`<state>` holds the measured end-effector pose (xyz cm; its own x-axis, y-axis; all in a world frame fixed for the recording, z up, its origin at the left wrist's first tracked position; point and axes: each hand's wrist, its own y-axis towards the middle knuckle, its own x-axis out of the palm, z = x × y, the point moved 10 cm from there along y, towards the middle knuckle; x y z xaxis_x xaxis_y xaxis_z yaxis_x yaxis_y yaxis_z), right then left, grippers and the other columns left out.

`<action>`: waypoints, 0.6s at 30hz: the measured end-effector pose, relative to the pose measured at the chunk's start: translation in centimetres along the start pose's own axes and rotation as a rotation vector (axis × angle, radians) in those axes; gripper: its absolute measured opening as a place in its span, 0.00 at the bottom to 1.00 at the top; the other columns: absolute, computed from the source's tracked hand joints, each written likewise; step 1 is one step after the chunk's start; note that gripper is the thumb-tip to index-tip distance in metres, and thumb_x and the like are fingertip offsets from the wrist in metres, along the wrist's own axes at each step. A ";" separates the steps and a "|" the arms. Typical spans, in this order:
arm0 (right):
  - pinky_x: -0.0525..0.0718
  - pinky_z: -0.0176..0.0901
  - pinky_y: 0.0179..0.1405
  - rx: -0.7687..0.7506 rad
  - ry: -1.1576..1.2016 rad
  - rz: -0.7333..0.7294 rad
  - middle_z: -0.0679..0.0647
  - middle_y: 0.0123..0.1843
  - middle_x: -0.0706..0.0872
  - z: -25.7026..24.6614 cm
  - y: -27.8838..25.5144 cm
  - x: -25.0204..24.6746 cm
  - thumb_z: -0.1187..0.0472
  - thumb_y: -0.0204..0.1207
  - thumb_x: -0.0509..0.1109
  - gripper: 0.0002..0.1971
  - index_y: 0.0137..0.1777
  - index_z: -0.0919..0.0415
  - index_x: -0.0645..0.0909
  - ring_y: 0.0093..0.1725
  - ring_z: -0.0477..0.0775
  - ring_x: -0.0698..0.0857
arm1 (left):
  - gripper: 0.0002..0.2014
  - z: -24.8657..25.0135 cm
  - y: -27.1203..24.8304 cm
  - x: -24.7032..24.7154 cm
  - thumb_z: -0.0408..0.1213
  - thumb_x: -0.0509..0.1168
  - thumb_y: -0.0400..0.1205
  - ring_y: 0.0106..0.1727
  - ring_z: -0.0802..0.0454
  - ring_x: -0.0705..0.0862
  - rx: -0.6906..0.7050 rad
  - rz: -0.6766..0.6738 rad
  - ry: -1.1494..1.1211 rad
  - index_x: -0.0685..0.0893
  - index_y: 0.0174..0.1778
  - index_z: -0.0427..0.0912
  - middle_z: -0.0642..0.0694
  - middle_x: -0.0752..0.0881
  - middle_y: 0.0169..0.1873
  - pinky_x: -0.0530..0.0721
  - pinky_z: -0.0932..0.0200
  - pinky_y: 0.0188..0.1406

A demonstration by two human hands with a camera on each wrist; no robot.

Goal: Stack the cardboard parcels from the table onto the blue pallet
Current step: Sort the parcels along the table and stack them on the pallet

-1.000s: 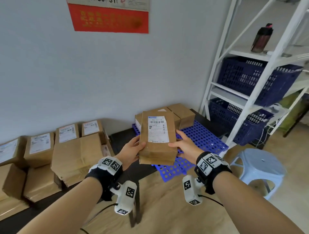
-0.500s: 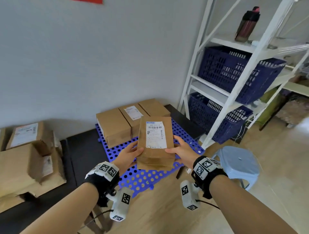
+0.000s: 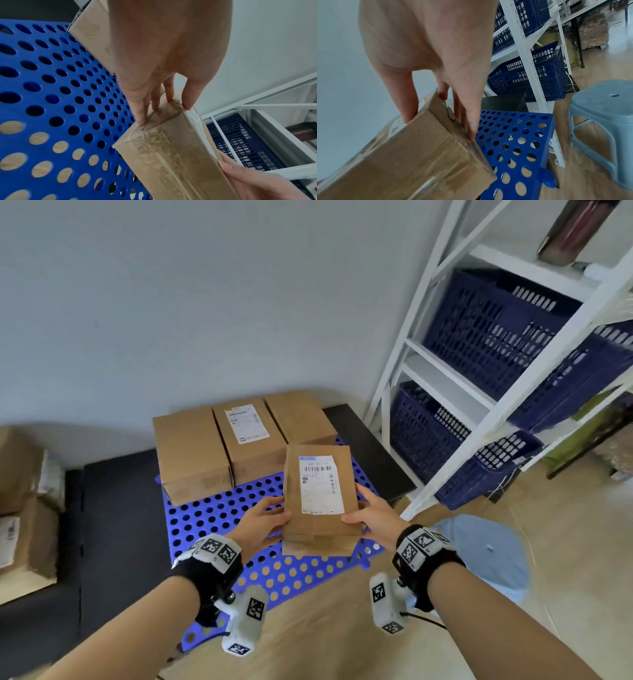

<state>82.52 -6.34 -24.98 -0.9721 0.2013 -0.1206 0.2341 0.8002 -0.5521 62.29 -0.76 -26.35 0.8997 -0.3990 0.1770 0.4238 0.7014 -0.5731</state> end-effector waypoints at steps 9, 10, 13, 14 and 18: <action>0.84 0.60 0.60 0.005 -0.113 -0.161 0.54 0.68 0.80 -0.6 6.0 -2.9 0.75 0.71 0.72 0.43 0.81 0.48 0.60 0.65 0.57 0.80 | 0.22 -1.0 2.9 2.9 0.28 0.63 0.82 0.52 0.51 0.85 0.004 0.133 -0.101 0.71 0.69 0.53 0.48 0.83 0.57 0.85 0.57 0.45; 0.84 0.60 0.60 0.007 -0.116 -0.184 0.54 0.68 0.80 -0.6 6.5 -3.2 0.76 0.70 0.72 0.42 0.80 0.48 0.60 0.64 0.56 0.80 | 0.24 -1.3 3.2 3.3 0.28 0.63 0.82 0.53 0.51 0.85 0.000 0.151 -0.116 0.70 0.71 0.53 0.47 0.83 0.60 0.85 0.57 0.45; 0.83 0.61 0.62 0.001 -0.122 -0.259 0.51 0.65 0.81 -0.8 8.2 -4.0 0.76 0.70 0.72 0.41 0.79 0.47 0.62 0.64 0.55 0.81 | 0.28 -2.0 4.1 4.5 0.28 0.63 0.82 0.60 0.47 0.83 -0.007 0.204 -0.168 0.67 0.77 0.52 0.45 0.81 0.66 0.84 0.53 0.55; 0.83 0.62 0.63 0.002 -0.133 -0.276 0.51 0.64 0.81 -0.7 8.8 -4.3 0.76 0.70 0.72 0.41 0.79 0.47 0.63 0.63 0.55 0.81 | 0.29 -2.2 4.4 4.9 0.27 0.62 0.82 0.61 0.46 0.83 -0.011 0.222 -0.182 0.66 0.78 0.52 0.44 0.81 0.67 0.83 0.51 0.57; 0.83 0.64 0.61 0.014 -0.164 -0.333 0.50 0.66 0.81 -0.4 10.5 -5.5 0.74 0.70 0.73 0.41 0.79 0.45 0.62 0.64 0.56 0.81 | 0.28 -2.5 5.4 6.7 0.26 0.61 0.83 0.57 0.47 0.84 -0.001 0.267 -0.232 0.67 0.78 0.50 0.45 0.82 0.65 0.83 0.54 0.52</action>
<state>90.37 1.18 -29.76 -0.9846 -0.1633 -0.0622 -0.0949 0.7986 -0.5943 70.33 -1.13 -30.21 0.9785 -0.0569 0.1981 0.1707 0.7625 -0.6240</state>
